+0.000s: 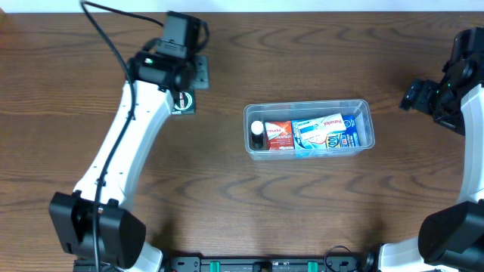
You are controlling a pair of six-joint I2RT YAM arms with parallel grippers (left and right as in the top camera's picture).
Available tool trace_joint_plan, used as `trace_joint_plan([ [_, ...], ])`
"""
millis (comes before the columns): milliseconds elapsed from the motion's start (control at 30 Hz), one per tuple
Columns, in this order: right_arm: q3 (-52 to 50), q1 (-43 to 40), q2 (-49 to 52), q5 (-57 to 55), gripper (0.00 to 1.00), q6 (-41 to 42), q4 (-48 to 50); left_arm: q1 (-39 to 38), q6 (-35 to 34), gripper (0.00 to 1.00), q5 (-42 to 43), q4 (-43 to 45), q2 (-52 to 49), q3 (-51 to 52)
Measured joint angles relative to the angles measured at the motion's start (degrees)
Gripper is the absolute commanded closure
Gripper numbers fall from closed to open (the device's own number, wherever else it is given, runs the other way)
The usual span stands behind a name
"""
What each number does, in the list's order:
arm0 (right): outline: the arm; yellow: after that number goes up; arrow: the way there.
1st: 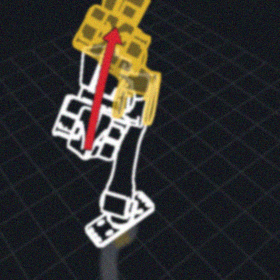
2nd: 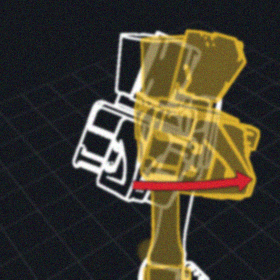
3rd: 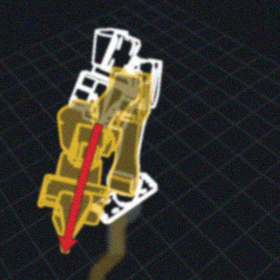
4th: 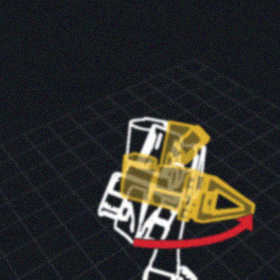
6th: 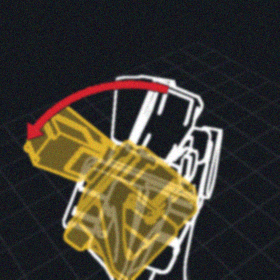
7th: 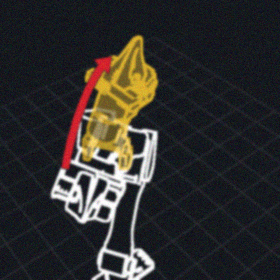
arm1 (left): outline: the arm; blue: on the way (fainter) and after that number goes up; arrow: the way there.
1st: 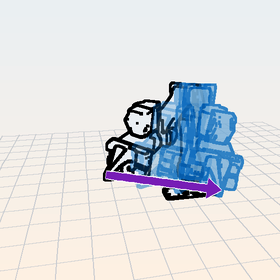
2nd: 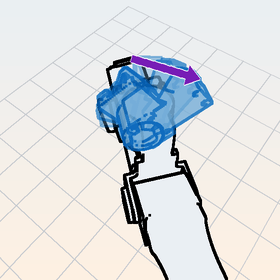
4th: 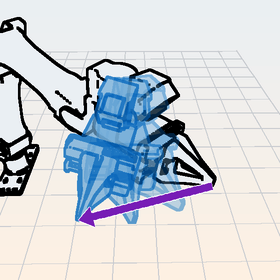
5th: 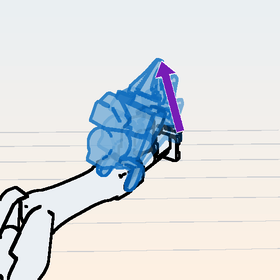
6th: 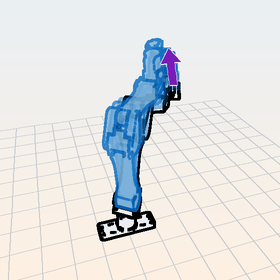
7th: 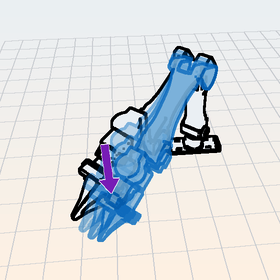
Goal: Pack container
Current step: 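Move the left gripper to the green Zam-Buk box and grasp it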
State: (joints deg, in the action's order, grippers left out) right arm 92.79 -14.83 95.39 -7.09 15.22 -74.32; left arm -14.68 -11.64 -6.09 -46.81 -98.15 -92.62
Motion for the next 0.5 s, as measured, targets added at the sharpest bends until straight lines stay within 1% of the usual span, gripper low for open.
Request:
trace_joint_plan([
  [33,0.0,0.0,0.0,-0.02,0.01,0.0,-0.02,0.61,-0.09,0.41,0.02,0.42,-0.31,0.02],
  [67,0.0,0.0,0.0,0.0,0.01,0.0,0.02,1.31,-0.07,0.36,0.02,1.01,-0.92,0.0],
  [133,0.0,0.0,0.0,-0.02,0.01,0.0,0.02,2.4,-0.26,0.32,0.07,1.97,-2.23,0.0],
  [267,0.0,0.0,0.0,-0.02,0.01,0.0,0.0,3.89,-0.02,0.15,0.07,2.34,-6.08,0.0],
  [400,0.0,0.0,0.0,0.0,0.01,0.0,0.02,4.83,-0.48,0.07,0.07,2.32,-10.67,0.0],
  [500,0.0,0.0,0.0,0.0,0.01,0.0,0.02,5.22,-1.14,0.03,0.07,2.34,-13.46,0.0],
])
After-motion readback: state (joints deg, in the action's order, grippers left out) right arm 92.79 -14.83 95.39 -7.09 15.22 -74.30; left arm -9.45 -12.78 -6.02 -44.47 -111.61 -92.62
